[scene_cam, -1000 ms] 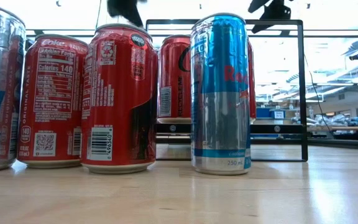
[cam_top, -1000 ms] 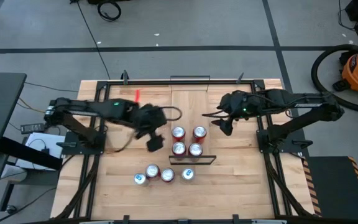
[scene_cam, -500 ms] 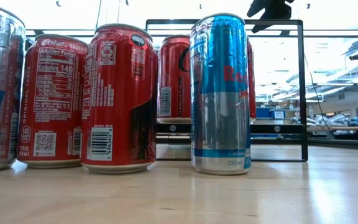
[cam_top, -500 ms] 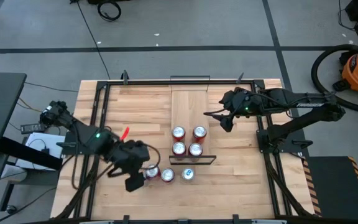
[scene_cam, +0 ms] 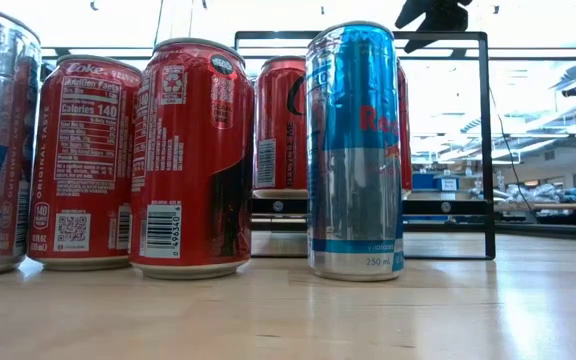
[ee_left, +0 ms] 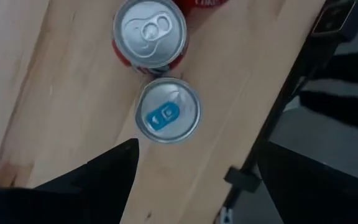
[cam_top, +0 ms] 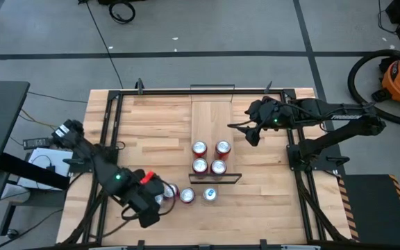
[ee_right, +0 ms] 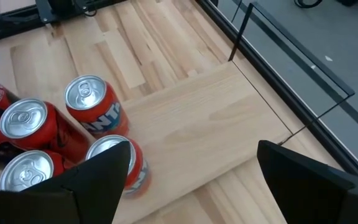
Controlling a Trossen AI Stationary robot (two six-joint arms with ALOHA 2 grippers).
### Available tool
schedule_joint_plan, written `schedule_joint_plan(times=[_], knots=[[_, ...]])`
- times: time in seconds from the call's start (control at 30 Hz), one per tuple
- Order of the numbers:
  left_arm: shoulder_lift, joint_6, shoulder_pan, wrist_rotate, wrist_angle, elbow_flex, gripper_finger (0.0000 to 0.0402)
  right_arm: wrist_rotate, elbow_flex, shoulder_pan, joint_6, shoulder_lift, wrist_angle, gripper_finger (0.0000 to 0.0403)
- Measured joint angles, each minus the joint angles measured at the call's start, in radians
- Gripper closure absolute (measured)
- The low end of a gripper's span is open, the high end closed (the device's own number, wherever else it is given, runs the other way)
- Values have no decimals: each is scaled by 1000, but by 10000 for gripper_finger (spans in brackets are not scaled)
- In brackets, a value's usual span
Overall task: Place canned beverage on shelf
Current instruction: Put the left blue soda can on the shelf
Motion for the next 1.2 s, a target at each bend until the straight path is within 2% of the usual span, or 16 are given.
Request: schedule_joint_plan(times=[0.6,0.97,1.2], knots=[[67,77,-78,-308,30,0,70,-2,0,0,-7,0,11,42],[135,57,-77,-309,4,0,70,-2,0,0,-7,0,15,42],[114,-11,-75,-248,87,-121,70,-4,0,0,-7,0,55,42]])
